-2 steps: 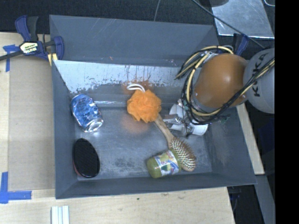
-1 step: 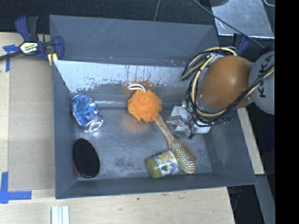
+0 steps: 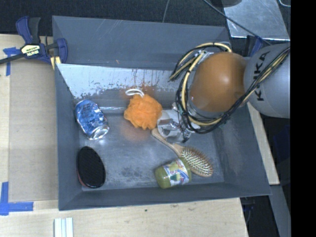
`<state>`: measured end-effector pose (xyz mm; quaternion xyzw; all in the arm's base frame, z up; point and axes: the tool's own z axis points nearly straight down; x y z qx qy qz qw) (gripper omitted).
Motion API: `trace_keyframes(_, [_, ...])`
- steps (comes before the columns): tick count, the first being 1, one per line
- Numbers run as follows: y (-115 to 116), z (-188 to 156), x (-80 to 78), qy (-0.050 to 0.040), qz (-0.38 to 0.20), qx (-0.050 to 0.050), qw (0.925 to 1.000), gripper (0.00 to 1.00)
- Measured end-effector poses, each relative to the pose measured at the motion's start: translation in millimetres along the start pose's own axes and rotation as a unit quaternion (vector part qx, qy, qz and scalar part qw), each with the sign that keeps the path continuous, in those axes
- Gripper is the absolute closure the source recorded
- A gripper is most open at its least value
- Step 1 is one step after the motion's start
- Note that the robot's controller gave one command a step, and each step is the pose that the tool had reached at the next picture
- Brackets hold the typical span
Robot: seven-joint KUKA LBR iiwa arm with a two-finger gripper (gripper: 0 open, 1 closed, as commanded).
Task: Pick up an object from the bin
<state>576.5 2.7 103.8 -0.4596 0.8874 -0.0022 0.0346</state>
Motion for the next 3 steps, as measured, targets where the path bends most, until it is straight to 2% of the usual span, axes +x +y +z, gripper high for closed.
trace_keyframes(1, [32,-79,-70.1,-0.0061,-0.013,0.003,0.9999,1.0])
trace_keyframes(2, [4,-181,-117.8,-0.0116,-0.014,0.008,0.9998,1.0])
trace_keyframes(3, [-18,-162,-62.5,-0.0115,-0.01,0.009,0.9998,1.0])
